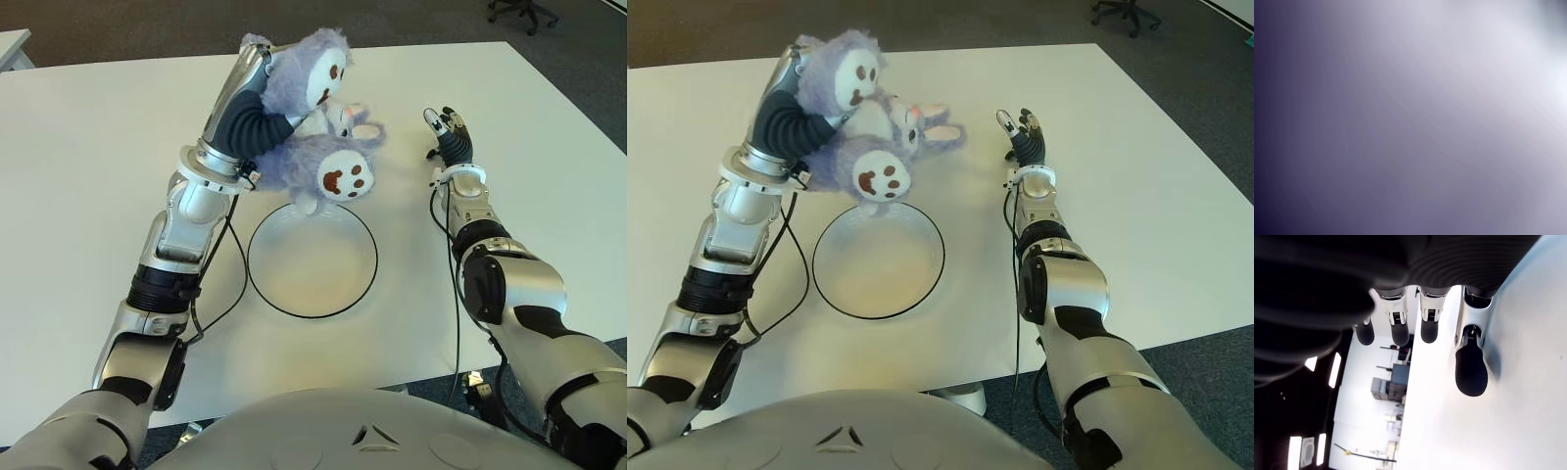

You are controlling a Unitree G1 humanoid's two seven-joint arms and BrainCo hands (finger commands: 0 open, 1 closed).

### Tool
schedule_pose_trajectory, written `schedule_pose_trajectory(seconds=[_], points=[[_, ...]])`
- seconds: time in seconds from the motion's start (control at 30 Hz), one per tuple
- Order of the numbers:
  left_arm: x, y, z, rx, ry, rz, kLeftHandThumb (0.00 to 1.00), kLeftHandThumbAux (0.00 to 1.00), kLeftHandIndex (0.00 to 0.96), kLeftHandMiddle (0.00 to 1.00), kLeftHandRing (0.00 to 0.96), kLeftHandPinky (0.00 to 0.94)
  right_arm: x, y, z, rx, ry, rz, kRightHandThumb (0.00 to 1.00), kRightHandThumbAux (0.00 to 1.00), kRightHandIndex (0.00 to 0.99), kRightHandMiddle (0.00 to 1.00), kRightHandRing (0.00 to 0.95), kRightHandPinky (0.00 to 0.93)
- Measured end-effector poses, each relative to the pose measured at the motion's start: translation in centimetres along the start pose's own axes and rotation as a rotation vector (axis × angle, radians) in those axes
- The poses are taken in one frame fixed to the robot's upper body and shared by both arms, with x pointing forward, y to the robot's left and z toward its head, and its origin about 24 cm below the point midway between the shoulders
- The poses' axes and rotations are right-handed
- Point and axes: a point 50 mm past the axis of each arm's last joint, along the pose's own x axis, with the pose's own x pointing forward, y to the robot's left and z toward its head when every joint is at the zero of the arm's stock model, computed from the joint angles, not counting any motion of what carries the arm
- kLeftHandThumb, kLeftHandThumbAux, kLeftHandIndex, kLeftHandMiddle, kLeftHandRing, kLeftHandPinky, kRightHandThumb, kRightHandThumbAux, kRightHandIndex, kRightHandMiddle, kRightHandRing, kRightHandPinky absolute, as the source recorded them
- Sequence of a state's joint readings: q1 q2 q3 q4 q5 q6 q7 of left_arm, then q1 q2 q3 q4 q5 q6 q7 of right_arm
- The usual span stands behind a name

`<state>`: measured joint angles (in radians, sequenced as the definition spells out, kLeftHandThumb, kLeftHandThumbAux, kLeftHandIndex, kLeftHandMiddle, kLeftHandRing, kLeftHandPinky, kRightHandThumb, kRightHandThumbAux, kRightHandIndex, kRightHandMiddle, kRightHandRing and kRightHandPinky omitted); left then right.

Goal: Put the doll into the plate.

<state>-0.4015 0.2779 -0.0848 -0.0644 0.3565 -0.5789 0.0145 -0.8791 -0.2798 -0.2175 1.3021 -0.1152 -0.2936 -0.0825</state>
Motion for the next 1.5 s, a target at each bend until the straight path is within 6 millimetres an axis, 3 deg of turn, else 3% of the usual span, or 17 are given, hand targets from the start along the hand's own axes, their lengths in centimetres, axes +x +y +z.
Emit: schedule_pose_trajectory(seconds=[0.9,1.5], points=[[-1.6,-1.4,-0.3,-0.071,0.052,0.015,0.743,0.691,0.445,0.815,0.831,0.819,0.0,0.0,0.0,0.003,0.001,-0.001,0.000,0.413,0.000,0.000,0.000,0.000],[-2.8,-2.6,-0.2,-0.127,0.085,-0.008,0.738,0.693,0.444,0.828,0.838,0.839,0.0,-0.2,-0.1,0.005,0.003,-0.002,0.000,0.409,0.000,0.000,0.000,0.000]])
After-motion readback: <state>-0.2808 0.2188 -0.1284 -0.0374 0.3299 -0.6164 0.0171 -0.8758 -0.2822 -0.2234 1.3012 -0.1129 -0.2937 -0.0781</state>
